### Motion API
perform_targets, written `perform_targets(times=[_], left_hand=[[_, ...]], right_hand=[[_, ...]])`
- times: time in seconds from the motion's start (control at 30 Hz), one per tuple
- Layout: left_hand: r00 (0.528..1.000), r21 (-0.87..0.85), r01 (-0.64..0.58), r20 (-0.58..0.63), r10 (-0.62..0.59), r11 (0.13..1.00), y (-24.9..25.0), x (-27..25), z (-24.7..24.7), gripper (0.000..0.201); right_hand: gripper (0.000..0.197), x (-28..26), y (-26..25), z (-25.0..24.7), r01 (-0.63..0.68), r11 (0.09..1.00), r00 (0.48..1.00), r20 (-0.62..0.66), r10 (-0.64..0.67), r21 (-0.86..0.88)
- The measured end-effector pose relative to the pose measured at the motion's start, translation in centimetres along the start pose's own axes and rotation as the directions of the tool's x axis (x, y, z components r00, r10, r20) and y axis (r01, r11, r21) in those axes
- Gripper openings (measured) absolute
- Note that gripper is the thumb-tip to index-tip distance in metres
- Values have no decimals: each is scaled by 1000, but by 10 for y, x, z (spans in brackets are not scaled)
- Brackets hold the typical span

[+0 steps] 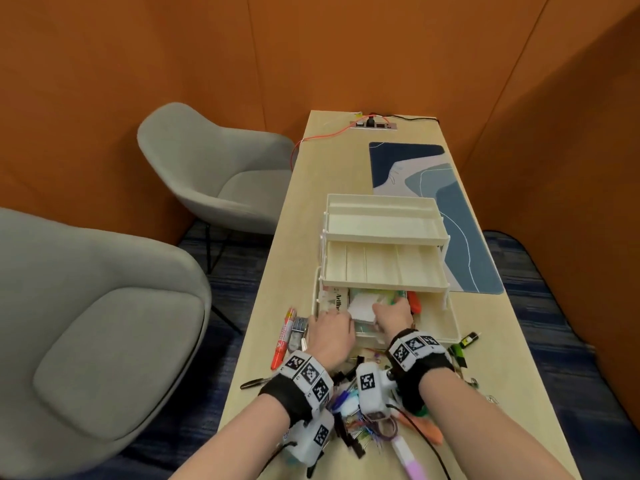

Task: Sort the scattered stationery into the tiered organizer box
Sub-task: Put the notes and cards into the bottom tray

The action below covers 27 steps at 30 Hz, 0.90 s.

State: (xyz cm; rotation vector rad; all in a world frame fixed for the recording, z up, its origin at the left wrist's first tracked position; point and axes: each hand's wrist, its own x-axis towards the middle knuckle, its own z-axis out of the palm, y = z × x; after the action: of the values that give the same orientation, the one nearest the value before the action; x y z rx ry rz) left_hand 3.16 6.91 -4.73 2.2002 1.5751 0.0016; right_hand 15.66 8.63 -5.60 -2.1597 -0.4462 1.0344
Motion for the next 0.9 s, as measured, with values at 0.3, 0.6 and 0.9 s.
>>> perform_targets(times=[0.3, 0.6, 0.9], left_hand=[[997, 9, -32, 66, 31, 999, 2, 13, 12, 42], [980, -6, -139, 142, 138, 990, 5, 19, 12, 50], [952, -28, -191, 237, 192, 981, 17, 36, 19, 48]], right_hand=[[34, 1, -7, 4, 84, 994, 993, -80, -90, -75], [41, -7, -9, 0, 159, 838, 987, 90, -132, -522], [25, 6, -4, -23, 345, 772, 930, 305, -205, -533]])
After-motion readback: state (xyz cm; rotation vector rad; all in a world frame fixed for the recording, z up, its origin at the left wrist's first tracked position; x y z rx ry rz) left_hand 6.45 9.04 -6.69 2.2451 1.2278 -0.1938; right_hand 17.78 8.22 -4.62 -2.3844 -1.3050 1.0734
